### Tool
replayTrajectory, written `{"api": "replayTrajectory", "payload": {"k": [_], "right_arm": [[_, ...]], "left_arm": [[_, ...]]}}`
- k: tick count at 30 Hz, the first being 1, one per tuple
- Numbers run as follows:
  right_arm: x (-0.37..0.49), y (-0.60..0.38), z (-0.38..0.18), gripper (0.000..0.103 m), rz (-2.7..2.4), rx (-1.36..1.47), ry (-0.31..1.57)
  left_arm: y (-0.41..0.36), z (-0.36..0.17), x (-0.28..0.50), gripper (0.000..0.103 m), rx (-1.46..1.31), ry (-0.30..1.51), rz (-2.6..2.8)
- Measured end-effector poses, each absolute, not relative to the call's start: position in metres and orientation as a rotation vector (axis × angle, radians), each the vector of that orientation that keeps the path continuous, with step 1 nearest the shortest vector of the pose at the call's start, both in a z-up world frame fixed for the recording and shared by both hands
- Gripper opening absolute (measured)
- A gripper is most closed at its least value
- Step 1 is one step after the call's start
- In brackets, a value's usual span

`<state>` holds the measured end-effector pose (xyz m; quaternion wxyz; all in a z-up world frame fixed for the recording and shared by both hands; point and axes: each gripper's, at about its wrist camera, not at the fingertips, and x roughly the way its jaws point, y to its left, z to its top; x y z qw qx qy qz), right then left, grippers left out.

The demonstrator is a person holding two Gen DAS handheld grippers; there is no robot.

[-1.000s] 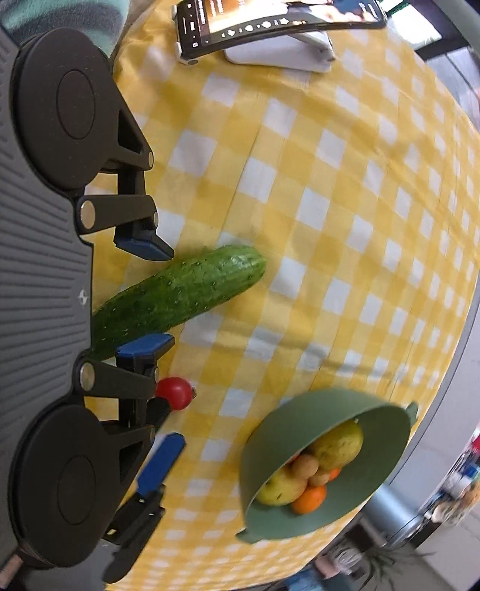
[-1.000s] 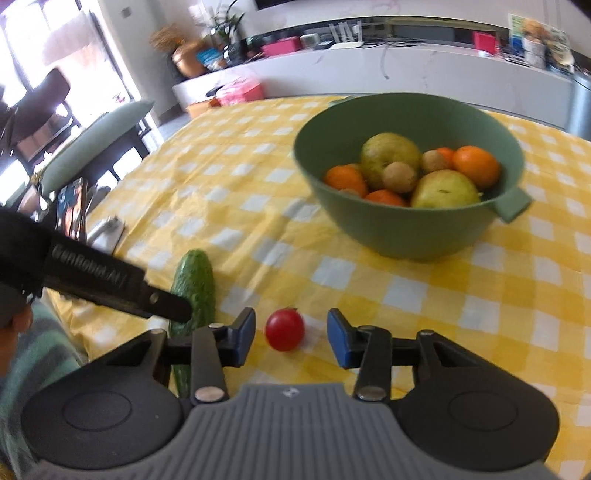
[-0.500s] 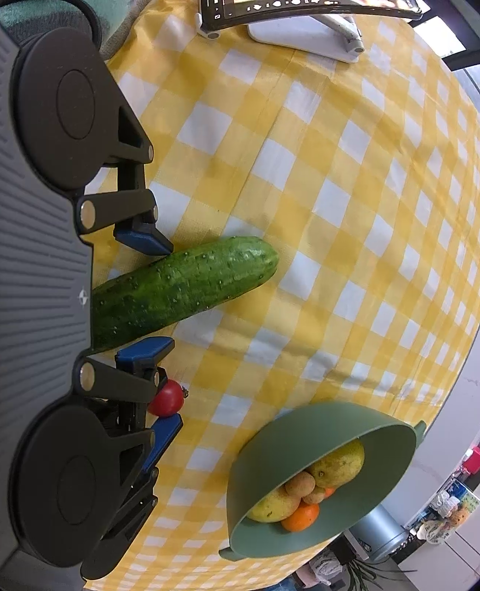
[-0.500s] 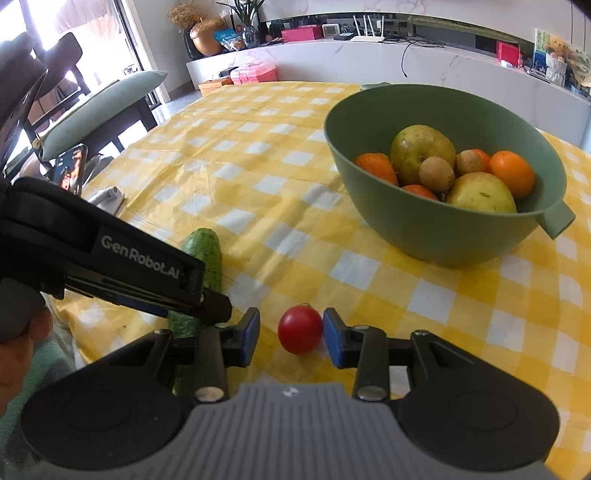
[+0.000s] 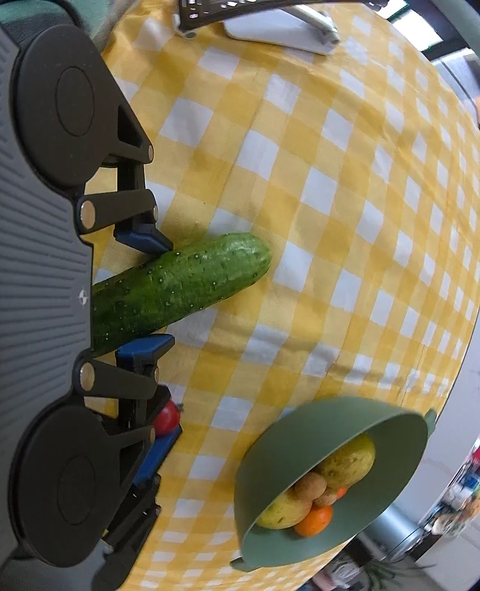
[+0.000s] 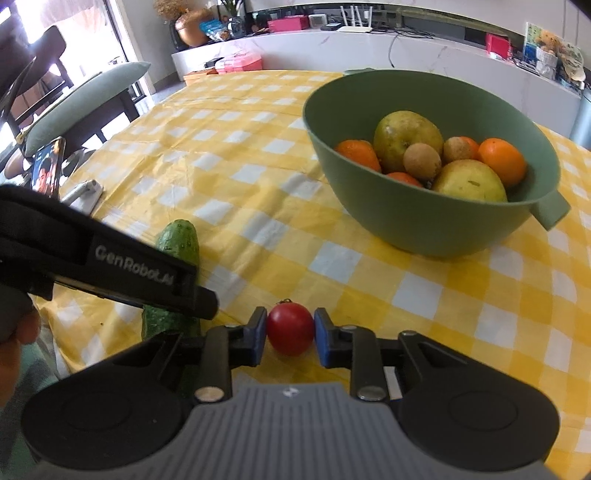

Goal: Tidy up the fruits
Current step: 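Grasp the cucumber with the left tool while right tool grasps the tomato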

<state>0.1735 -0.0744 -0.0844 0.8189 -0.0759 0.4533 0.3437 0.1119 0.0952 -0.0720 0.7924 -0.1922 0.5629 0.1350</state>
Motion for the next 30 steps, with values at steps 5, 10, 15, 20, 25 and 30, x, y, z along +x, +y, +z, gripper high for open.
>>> {"api": "replayTrajectory", "payload": {"k": [5, 10, 15, 20, 25, 30], "right_arm": [[0.185, -0.09, -0.083, 0.024, 0.641, -0.116, 0.998], [0.196, -0.107, -0.083, 0.024, 0.568, -0.064, 1.024], [0.199, -0.114, -0.084, 0.024, 0.537, -0.062, 1.028], [0.198, -0.11, -0.084, 0.024, 0.54, -0.091, 1.019], [0.197, -0.11, -0.084, 0.024, 0.542, -0.105, 1.013], [0.197, -0.11, -0.084, 0.024, 0.543, -0.113, 1.01]], "left_arm": [[0.072, -0.069, 0.118, 0.049, -0.224, 1.191, 0.195], [0.048, -0.067, 0.123, 0.045, -0.08, 1.158, 0.113], [0.04, -0.07, 0.122, 0.047, -0.022, 1.14, 0.105], [0.042, -0.079, 0.118, 0.052, -0.018, 1.173, 0.132], [0.047, -0.081, 0.112, 0.05, -0.057, 1.13, 0.14], [0.047, -0.081, 0.11, 0.044, -0.063, 1.101, 0.147]]}}
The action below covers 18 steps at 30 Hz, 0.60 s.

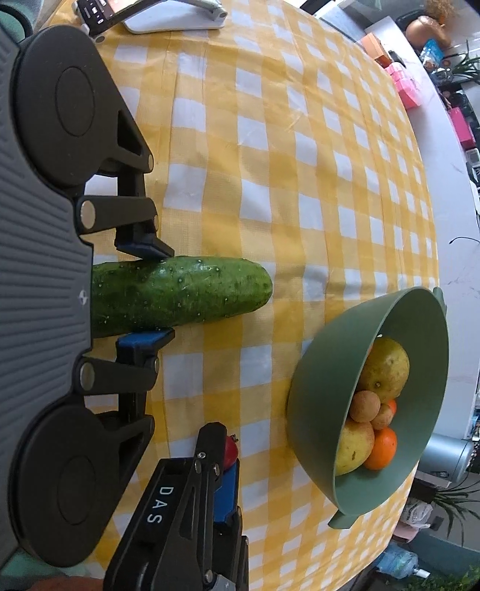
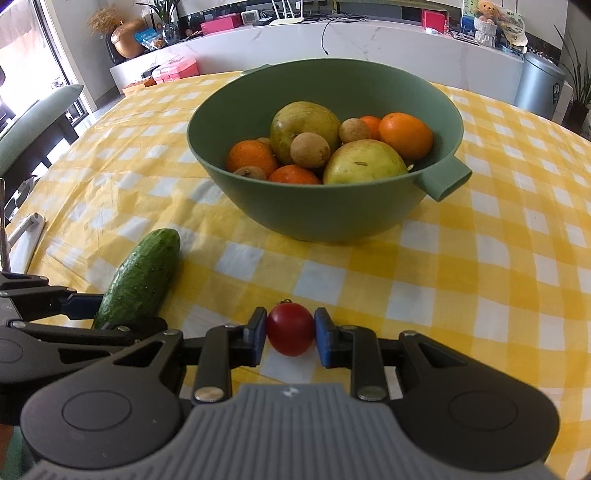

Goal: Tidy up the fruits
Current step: 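Grasp the cucumber with the left tool while right tool grasps the tomato, then lift the cucumber and tomato and carry both over the colander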

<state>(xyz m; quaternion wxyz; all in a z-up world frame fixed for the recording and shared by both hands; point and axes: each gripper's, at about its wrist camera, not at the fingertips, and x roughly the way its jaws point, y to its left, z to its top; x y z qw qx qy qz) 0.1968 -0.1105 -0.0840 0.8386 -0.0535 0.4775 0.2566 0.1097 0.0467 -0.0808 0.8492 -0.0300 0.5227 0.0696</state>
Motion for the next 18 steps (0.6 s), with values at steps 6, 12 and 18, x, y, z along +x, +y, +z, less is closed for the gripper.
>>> {"api": "replayTrajectory", "payload": {"k": [6, 12, 18], "right_arm": [[0.197, -0.111, -0.083, 0.024, 0.542, -0.109, 1.007], [0.193, -0.113, -0.078, 0.023, 0.553, -0.109, 0.979], [0.184, -0.116, -0.066, 0.023, 0.59, -0.104, 0.915]], "left_arm": [[0.051, -0.077, 0.103, 0.043, -0.106, 1.054, 0.131], [0.052, -0.058, 0.098, 0.043, -0.124, 0.982, 0.106], [0.049, -0.036, 0.091, 0.043, -0.128, 0.914, 0.082]]}}
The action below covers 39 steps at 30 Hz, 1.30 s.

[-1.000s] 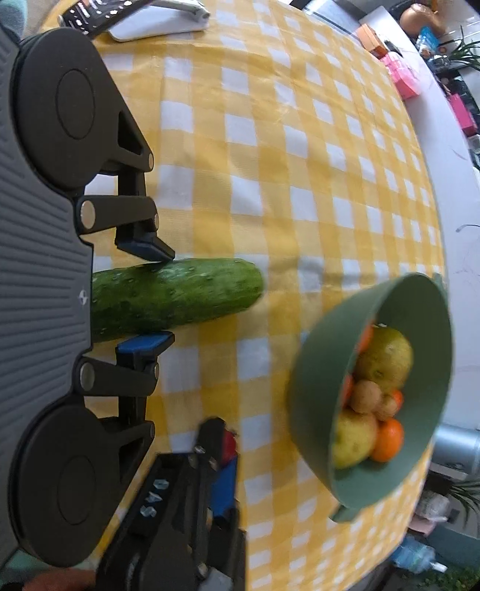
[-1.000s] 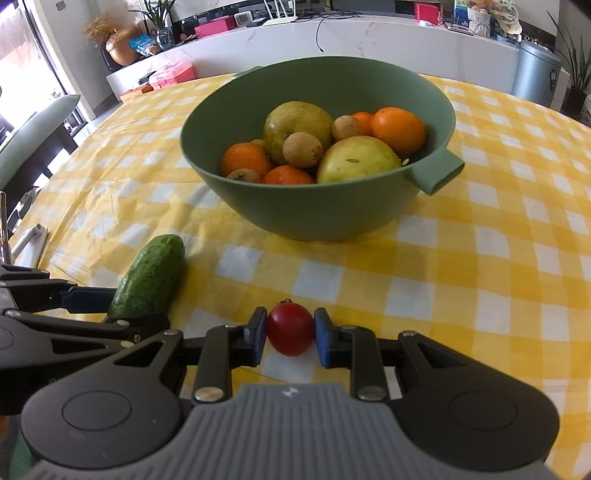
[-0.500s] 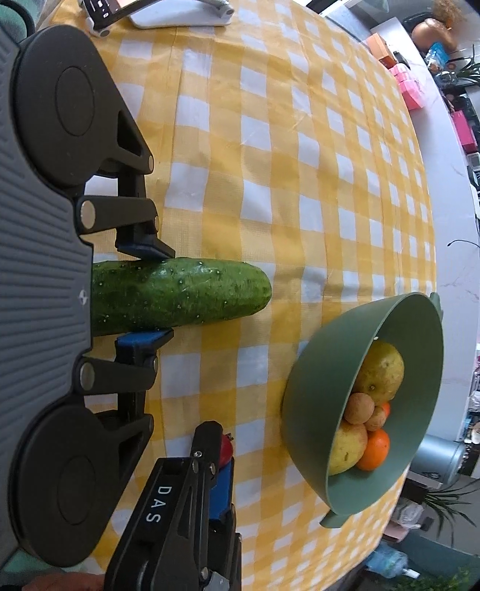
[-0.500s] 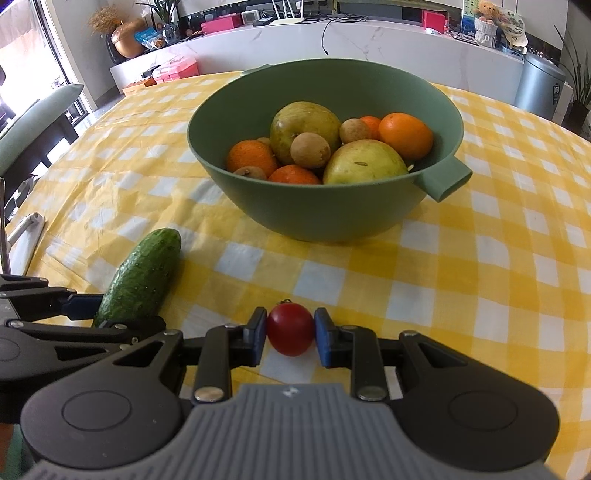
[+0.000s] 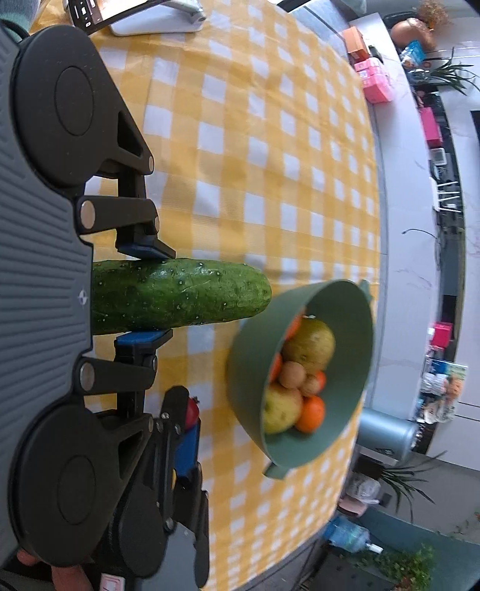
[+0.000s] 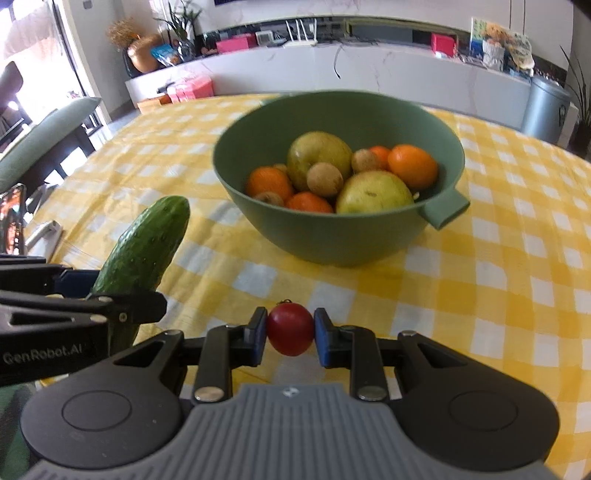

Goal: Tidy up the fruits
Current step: 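Lift the cucumber and tomato and carry both over the colander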

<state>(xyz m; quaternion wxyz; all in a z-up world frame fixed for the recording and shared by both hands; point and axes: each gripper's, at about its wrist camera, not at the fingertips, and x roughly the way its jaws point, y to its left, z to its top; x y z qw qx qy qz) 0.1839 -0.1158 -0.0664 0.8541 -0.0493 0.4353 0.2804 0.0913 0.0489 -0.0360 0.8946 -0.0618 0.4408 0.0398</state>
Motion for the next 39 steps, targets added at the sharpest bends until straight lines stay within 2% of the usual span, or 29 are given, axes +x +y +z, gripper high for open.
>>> {"api": "replayTrajectory", "payload": {"k": [12, 21, 29, 39], "right_arm": [[0.171, -0.133, -0.031, 0.023, 0.646, -0.016, 0.731], [0.195, -0.139, -0.005, 0.023, 0.598, -0.013, 0.618], [0.229, -0.131, 0.001, 0.023, 0.555, -0.058, 0.606], [0.264, -0.126, -0.025, 0.023, 0.542, -0.055, 0.689]], "left_arm": [[0.045, 0.017, 0.09, 0.043, -0.126, 0.757, 0.055], [0.034, 0.044, 0.127, 0.043, -0.082, 0.675, 0.017], [0.019, 0.039, 0.171, 0.043, 0.02, 0.67, 0.002], [0.008, 0.001, 0.213, 0.043, 0.15, 0.772, -0.026]]}}
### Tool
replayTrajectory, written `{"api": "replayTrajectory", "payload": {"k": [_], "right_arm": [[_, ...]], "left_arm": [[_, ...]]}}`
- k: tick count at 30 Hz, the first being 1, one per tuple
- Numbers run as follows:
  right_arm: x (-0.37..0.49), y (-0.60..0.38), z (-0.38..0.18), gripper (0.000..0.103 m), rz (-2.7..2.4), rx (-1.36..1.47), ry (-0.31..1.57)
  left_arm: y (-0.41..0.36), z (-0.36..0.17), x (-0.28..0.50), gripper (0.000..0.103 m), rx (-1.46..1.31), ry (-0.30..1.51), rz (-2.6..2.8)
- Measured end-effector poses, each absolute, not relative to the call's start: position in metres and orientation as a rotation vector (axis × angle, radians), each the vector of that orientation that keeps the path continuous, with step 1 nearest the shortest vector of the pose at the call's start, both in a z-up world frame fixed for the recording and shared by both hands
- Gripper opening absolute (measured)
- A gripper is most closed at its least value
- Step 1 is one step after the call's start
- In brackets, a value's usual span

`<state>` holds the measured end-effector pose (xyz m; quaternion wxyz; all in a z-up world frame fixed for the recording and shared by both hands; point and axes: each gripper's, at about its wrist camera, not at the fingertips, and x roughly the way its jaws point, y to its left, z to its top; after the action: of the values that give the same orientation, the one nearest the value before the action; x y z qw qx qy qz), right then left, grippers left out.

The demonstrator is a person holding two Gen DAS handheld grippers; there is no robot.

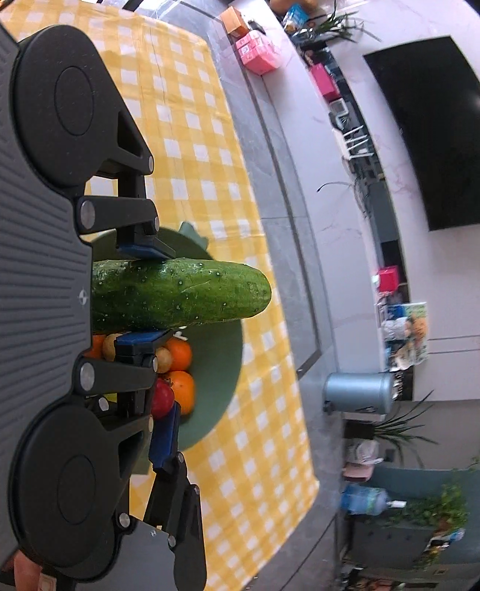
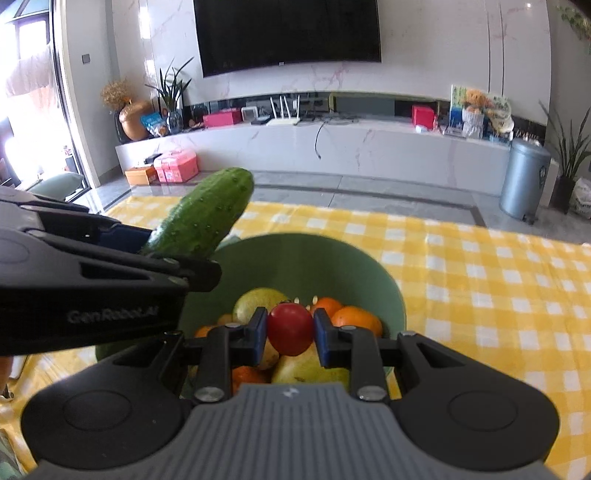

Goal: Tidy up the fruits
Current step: 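Lift the cucumber and tomato and carry both over the colander, then lower the cucumber and tomato into the colander with both tools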

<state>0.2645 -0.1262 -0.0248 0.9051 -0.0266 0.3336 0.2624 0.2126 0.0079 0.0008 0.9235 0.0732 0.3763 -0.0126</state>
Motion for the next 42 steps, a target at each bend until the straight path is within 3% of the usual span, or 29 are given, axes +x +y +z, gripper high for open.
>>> {"api": "replayTrajectory", "payload": {"k": [13, 42], "right_arm": [[0.282, -0.123, -0.05, 0.023, 0.516, -0.136, 0.724], [0.285, -0.125, -0.043, 0.023, 0.54, -0.084, 0.693]], "left_arm": [[0.023, -0.028, 0.234, 0.043, 0.102, 0.861, -0.09], [0.068, -0.013, 0.216, 0.048, -0.051, 0.843, -0.134]]}}
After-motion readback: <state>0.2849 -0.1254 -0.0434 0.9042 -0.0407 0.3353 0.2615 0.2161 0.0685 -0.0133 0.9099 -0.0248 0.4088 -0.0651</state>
